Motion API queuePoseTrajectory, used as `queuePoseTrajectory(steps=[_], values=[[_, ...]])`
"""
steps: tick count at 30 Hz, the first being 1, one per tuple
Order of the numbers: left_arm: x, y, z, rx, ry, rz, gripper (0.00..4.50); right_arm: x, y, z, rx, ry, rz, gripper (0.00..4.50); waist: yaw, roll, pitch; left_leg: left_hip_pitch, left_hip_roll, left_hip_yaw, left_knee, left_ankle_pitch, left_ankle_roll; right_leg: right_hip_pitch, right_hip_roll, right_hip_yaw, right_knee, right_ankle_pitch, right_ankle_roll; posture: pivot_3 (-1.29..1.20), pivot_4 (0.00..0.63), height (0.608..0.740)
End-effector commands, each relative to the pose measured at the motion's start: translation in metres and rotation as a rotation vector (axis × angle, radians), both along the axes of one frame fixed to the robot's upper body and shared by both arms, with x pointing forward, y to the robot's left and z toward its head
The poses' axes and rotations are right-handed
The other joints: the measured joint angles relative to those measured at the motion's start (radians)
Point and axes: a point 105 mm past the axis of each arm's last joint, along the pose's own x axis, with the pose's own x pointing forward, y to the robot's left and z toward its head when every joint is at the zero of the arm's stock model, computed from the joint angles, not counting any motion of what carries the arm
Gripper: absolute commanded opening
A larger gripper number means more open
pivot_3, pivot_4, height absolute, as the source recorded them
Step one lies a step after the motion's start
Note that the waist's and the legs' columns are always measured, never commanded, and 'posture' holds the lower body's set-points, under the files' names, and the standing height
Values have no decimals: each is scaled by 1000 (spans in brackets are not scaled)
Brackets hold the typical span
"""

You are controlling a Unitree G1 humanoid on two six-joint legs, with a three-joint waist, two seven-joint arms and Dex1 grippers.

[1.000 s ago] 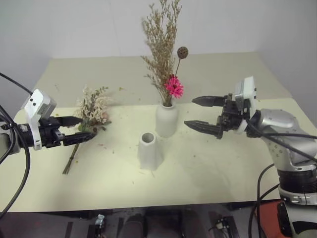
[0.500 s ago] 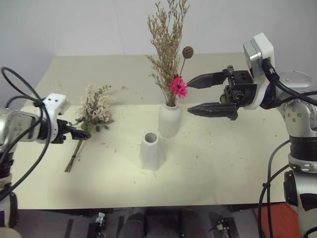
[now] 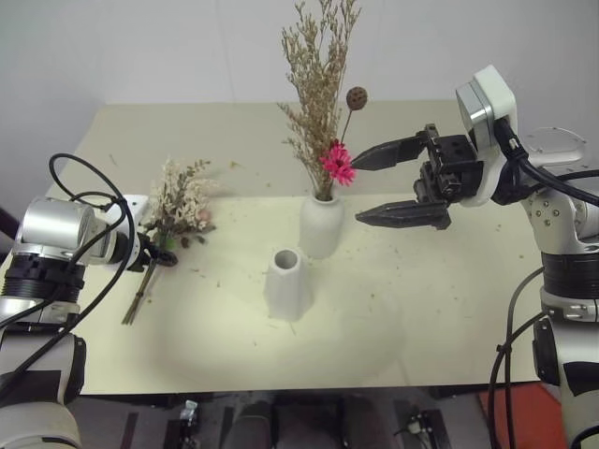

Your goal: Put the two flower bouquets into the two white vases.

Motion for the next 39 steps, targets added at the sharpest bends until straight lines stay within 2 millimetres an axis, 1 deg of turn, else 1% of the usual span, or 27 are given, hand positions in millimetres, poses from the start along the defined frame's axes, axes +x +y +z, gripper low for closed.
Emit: queuePoseTrajectory(steps=[1,6,8,9,10,11,12,14,16,17,19,20,21,22,26,30,31,34,39], values=[[5,2,11,11,-41,-2,1685,-5,-1,11,17,-63,-3,4500,0,0,0,0,0,0,0,0,0,0,0,0,0,0,0,0,150,740],[5,5,14,-1,-55,4,179,-5,-3,10,17,-55,-17,4500,0,0,0,0,0,0,0,0,0,0,0,0,0,0,0,0,150,740],[9,6,28,20,-165,-21,109,-5,-5,8,15,-51,-29,4500,1,0,0,0,-1,0,0,0,0,0,0,0,1,0,0,0,150,740],[15,3,46,14,-292,-52,109,-4,-6,7,14,-49,-38,4500,0,0,0,0,-1,0,0,0,0,0,-1,0,0,0,0,0,150,740],[18,0,58,8,-382,-70,109,-4,-7,6,13,-48,-44,4500,0,0,0,-1,-1,-1,0,0,0,0,-1,0,0,0,0,0,150,740],[19,-11,86,-58,-518,-110,109,-3,-9,3,16,-45,-53,4500,-1,0,0,-1,-1,-1,1,0,0,-1,-1,0,1,0,0,0,150,740],[16,-20,112,-115,-639,-148,109,-3,-11,0,16,-40,-60,4500,0,0,0,-2,-1,-1,0,0,0,-1,-1,0,0,0,0,0,150,740],[9,-33,147,-186,-807,-211,109,-2,-14,-5,15,-33,-68,4500,4,-2,0,-5,1,-2,2,3,-5,-3,-1,-1,0,0,0,0,150,740],[-1,-50,174,-248,-919,-304,109,-4,-17,-13,9,-22,-63,4500,10,-3,0,-8,2,-3,4,5,-9,-4,-1,-2,-1,1,0,0,150,740],[-5,-57,183,-275,-950,-341,109,-5,-19,-16,5,-17,-59,4500,14,-3,-1,-9,1,-3,4,5,-9,-5,-2,-2,-1,2,1,0,150,740],[-16,-79,201,-354,-993,-459,109,-8,-23,-24,0,3,-46,4500,21,-3,-1,-8,0,-3,4,5,-9,-4,-2,-2,-2,2,2,0,150,740],[-19,-86,206,-381,-1005,-498,109,-9,-24,-26,0,7,-41,4500,24,-3,-1,-8,-1,-3,4,5,-9,-3,-3,-2,-2,2,3,0,150,740],[-27,-99,213,-431,-1012,-574,109,-12,-27,-30,1,13,-31,4500,25,-3,-1,-7,-2,-3,4,3,-6,-2,-3,-2,-2,2,3,0,150,740],[-32,-107,216,-461,-1014,-622,109,-14,-29,-32,2,15,-25,4500,28,-3,-1,-7,-2,-3,4,2,-3,-1,-3,-2,-2,2,3,0,150,740],[-56,-142,232,-605,-1021,-859,109,-23,-38,-46,-16,-6,10,4500,24,-3,-1,-7,-3,-4,6,2,-3,0,-2,-2,-2,3,3,0,150,740],[-73,-159,242,-747,-1000,-999,109,-22,-41,-56,-32,-5,-18,4500,20,-3,-1,-6,-3,-4,7,2,-4,0,-2,-2,-1,3,3,0,150,740],[-77,-162,242,-784,-975,-1028,109,-21,-41,-58,-33,-6,-23,4500,17,-3,-1,-6,-3,-4,7,2,-4,0,-2,-1,-1,3,3,0,150,740],[-89,-169,233,-834,-893,-1114,109,-21,-40,-59,-29,-13,-33,4500,5,-3,-1,-3,-2,-3,7,2,-3,1,-2,0,-1,3,3,0,150,740],[-88,-182,220,-889,-830,-1141,109,-21,-35,-60,-12,-20,-42,4500,3,-3,-1,-2,-2,-3,8,2,-3,2,-2,0,-2,3,3,0,150,740]])
